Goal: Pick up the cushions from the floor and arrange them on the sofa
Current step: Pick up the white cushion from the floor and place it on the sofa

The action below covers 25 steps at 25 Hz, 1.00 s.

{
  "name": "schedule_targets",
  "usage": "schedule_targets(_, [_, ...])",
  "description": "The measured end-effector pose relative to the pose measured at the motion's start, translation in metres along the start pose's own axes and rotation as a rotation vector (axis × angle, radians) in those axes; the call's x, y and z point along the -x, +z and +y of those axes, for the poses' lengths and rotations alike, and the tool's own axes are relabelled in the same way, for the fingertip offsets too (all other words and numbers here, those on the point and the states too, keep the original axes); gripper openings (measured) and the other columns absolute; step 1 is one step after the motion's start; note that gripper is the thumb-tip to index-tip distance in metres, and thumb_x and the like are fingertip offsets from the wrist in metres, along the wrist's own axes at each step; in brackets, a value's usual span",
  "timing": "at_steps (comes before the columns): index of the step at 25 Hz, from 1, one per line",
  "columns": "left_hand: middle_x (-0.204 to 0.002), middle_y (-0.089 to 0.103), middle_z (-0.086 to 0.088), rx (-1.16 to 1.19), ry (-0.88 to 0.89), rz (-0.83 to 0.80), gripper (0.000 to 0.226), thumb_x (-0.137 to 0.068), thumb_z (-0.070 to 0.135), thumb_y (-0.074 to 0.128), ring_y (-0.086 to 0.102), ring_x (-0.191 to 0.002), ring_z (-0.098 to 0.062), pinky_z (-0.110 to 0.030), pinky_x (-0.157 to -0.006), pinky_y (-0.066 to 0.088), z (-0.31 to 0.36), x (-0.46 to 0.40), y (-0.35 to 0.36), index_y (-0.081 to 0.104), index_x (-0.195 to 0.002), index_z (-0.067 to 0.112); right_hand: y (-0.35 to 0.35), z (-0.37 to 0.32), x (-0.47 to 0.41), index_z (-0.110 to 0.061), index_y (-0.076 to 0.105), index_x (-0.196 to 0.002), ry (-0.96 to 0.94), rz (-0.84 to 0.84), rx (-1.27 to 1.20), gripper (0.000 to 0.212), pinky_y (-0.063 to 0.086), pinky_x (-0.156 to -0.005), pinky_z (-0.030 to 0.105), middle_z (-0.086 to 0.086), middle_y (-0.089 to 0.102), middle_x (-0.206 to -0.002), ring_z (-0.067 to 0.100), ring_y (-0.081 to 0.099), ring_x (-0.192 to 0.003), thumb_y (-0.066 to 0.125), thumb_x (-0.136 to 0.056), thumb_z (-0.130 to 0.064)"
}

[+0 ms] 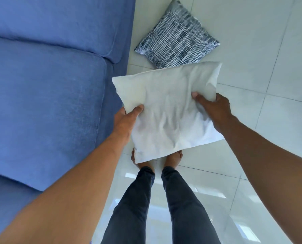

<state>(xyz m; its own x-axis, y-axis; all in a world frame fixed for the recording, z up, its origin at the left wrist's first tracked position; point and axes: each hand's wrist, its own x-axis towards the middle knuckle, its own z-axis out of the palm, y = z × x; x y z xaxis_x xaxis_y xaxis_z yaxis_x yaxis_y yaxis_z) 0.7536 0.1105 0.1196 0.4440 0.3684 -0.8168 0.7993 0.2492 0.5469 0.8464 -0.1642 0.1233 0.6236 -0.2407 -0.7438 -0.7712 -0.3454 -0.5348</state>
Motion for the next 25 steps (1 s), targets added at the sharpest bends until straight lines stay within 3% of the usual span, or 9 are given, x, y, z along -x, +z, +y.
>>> schedule_targets(2, [-0.113,0.081,0.002,0.012,0.055,0.013,0.055,-0.071,0.045,0.087,0.077,-0.104,-0.018,-0.041,-0.095,0.062,0.029,0.044,-0.017,0.076,-0.118,0.019,-0.017,-0.029,0.043,-0.02,0.076,-0.107,-0.045,-0.01,-0.022,0.071,0.065,-0.091,0.05,-0.004,0.081,-0.103,0.022,0.078,-0.099,0.092,-0.056,-0.067])
schedule_targets(4, [-0.115,0.08,0.005,0.018,0.1,0.023,0.063,-0.066,0.051,0.085,0.076,-0.106,-0.018,-0.042,-0.097,0.061,0.056,0.09,-0.035,0.076,-0.12,0.021,-0.03,-0.054,0.088,-0.024,0.075,-0.104,-0.093,-0.031,-0.042,0.061,0.063,-0.095,0.045,-0.007,0.08,-0.105,0.019,0.077,-0.102,0.092,-0.061,-0.064])
schedule_targets(7, [-0.113,0.079,0.007,0.046,0.142,0.026,0.044,-0.079,0.043,0.086,0.075,-0.105,-0.015,-0.036,-0.091,0.061,0.087,0.143,-0.058,0.074,-0.116,0.022,-0.045,-0.085,0.14,-0.027,0.074,-0.101,-0.156,-0.053,-0.075,0.047,0.062,-0.095,0.039,-0.01,0.079,-0.105,0.017,0.075,-0.105,0.092,-0.069,-0.057])
schedule_targets(10, [-0.111,0.078,0.006,0.095,0.205,0.065,0.033,-0.087,0.035,0.084,0.074,-0.103,-0.015,-0.028,-0.079,0.057,0.112,0.195,-0.086,0.072,-0.113,0.02,-0.058,-0.122,0.193,-0.024,0.074,-0.107,-0.211,-0.089,-0.119,0.046,0.061,-0.088,0.035,-0.009,0.078,-0.105,0.015,0.075,-0.103,0.092,-0.074,-0.051])
schedule_targets(14, [-0.111,0.078,0.0,0.187,0.274,0.147,0.032,-0.089,0.032,0.082,0.074,-0.105,-0.022,-0.035,-0.087,0.06,0.122,0.24,-0.123,0.071,-0.115,0.016,-0.055,-0.16,0.239,-0.024,0.075,-0.115,-0.314,-0.163,-0.12,0.048,0.06,-0.092,0.034,-0.009,0.079,-0.109,0.013,0.074,-0.104,0.092,-0.076,-0.047])
schedule_targets(19, [-0.113,0.079,0.0,0.314,0.324,0.271,0.032,-0.089,0.034,0.08,0.074,-0.107,-0.023,-0.043,-0.095,0.06,0.116,0.272,-0.178,0.072,-0.115,0.018,-0.009,-0.205,0.282,-0.035,0.069,-0.101,-0.444,-0.283,-0.068,0.031,0.053,-0.084,0.024,-0.018,0.074,-0.105,-0.003,0.068,-0.098,0.091,-0.08,-0.038])
schedule_targets(25, [-0.11,0.078,0.0,0.461,0.331,0.394,0.032,-0.089,0.032,0.081,0.074,-0.104,-0.023,-0.039,-0.089,0.06,0.118,0.271,-0.258,0.071,-0.114,0.014,0.081,-0.248,0.316,-0.026,0.073,-0.115,-0.529,-0.322,0.036,0.048,0.057,-0.094,0.032,-0.009,0.078,-0.111,0.012,0.073,-0.103,0.093,-0.075,-0.045])
